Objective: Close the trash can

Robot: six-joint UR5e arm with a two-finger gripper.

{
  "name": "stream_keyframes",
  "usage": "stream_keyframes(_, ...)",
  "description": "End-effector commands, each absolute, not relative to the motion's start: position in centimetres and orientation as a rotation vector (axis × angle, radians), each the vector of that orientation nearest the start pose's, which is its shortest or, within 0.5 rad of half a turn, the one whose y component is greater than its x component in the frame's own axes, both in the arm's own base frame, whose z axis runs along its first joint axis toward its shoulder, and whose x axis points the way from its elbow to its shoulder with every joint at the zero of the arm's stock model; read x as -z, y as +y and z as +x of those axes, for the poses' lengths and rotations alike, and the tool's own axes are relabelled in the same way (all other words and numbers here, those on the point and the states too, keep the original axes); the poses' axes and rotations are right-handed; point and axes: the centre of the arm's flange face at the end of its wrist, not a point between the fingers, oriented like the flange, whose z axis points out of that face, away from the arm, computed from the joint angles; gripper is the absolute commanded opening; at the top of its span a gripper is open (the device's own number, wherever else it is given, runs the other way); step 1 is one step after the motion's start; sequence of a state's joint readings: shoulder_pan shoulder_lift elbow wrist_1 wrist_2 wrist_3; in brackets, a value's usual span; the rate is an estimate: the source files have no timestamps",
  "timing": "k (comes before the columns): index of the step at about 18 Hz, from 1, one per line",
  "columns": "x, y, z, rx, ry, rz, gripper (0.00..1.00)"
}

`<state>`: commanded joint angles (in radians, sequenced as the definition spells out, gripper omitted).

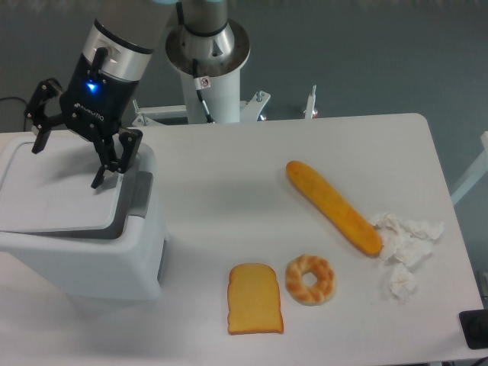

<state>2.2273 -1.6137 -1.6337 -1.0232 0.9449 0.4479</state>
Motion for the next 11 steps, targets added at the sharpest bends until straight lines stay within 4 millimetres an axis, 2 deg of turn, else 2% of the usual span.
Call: stream_keyframes(11, -50.2, 53.5, -17.5, 0.411, -0.122, -2.447, 1.0)
